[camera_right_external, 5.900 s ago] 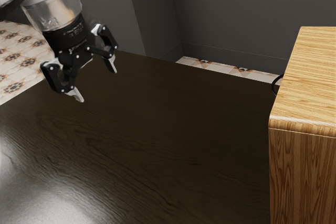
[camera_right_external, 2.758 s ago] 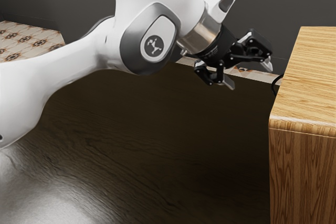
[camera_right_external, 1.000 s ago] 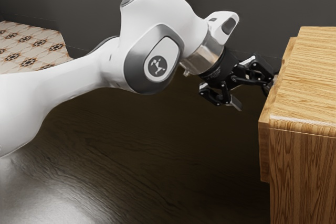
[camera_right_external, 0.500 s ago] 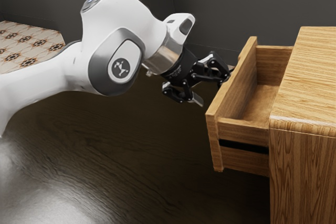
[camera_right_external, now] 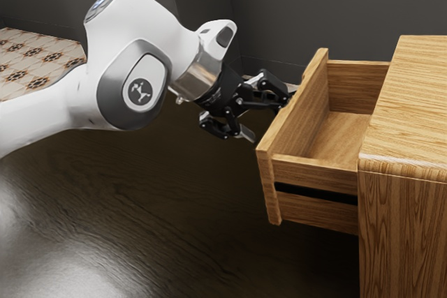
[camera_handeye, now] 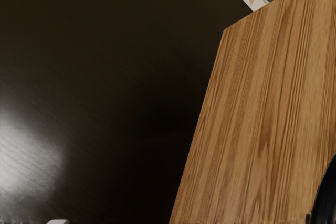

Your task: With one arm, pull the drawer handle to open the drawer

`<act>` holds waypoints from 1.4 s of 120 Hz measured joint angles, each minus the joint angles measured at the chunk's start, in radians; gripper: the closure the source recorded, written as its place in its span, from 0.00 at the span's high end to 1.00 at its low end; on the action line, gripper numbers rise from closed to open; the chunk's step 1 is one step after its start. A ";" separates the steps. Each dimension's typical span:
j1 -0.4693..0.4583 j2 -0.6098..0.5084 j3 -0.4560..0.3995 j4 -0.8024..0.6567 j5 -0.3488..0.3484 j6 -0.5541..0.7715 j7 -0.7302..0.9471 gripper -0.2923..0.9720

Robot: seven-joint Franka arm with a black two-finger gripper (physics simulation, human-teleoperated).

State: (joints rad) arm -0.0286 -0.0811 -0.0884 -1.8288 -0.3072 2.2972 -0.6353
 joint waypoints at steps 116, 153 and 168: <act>0.012 -0.057 0.010 -0.061 0.043 -0.005 -0.031 0.55; 0.062 -0.078 0.016 -0.086 0.081 -0.008 -0.042 0.55; 0.084 -0.092 0.014 -0.097 0.072 -0.008 -0.047 0.55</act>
State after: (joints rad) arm 0.0554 -0.1731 -0.0744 -1.9256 -0.2348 2.2889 -0.6818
